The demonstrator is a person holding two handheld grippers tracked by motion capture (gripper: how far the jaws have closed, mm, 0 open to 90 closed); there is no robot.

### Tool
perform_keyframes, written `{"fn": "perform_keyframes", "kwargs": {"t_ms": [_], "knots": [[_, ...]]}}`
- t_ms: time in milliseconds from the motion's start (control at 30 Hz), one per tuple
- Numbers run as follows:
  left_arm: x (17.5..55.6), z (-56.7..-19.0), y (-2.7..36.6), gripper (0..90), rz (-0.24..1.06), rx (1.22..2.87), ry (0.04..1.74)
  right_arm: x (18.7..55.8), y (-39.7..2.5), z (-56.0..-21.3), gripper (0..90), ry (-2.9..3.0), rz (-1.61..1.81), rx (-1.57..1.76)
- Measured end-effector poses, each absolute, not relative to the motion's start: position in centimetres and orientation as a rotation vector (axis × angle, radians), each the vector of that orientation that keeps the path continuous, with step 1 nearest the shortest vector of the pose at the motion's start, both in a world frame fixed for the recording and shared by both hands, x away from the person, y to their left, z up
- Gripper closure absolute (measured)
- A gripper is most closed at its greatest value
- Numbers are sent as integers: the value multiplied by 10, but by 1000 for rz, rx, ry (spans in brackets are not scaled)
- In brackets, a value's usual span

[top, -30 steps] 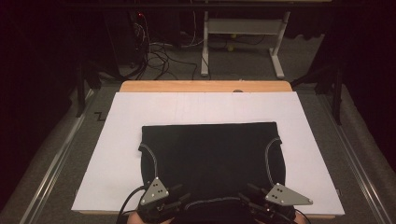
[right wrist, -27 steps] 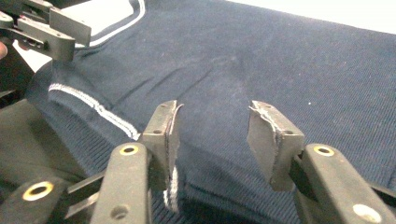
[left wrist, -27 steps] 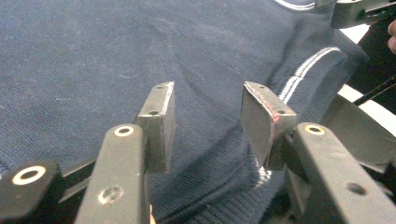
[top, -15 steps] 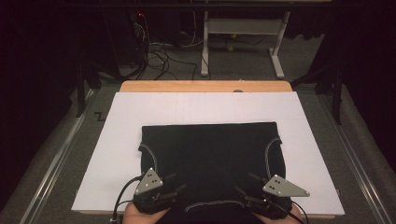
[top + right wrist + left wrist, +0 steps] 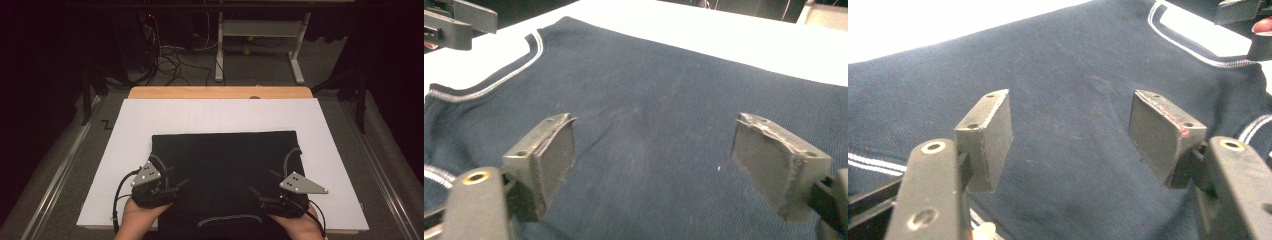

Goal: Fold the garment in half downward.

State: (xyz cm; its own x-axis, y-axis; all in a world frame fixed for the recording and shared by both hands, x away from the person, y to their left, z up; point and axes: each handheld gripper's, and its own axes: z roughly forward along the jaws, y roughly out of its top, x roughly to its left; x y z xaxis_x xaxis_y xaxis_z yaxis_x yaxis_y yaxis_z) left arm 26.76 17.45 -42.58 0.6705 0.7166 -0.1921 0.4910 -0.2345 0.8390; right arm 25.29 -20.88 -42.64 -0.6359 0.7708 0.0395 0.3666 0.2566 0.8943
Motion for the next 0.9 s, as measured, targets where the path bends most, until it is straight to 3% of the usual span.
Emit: {"fn": "perform_keyframes", "kwargs": {"t_ms": [200, 467, 667, 767, 900], "knots": [[282, -418, 184, 262, 355, 1885, 955, 269, -205, -417, 130, 2112, 1365, 1041], [305, -412, 201, 195, 386, 1840, 999, 283, -195, -417, 4, 2088, 1374, 1061], [315, -415, 210, 94, 429, 1833, 1030, 290, -191, -419, 0, 2075, 1375, 1064], [318, -417, 213, 0, 421, 1833, 1040, 292, -190, -418, 0, 2068, 1383, 1063], [320, -418, 218, 0, 433, 1809, 1028, 294, -187, -417, 0, 2061, 1379, 1052]]}}
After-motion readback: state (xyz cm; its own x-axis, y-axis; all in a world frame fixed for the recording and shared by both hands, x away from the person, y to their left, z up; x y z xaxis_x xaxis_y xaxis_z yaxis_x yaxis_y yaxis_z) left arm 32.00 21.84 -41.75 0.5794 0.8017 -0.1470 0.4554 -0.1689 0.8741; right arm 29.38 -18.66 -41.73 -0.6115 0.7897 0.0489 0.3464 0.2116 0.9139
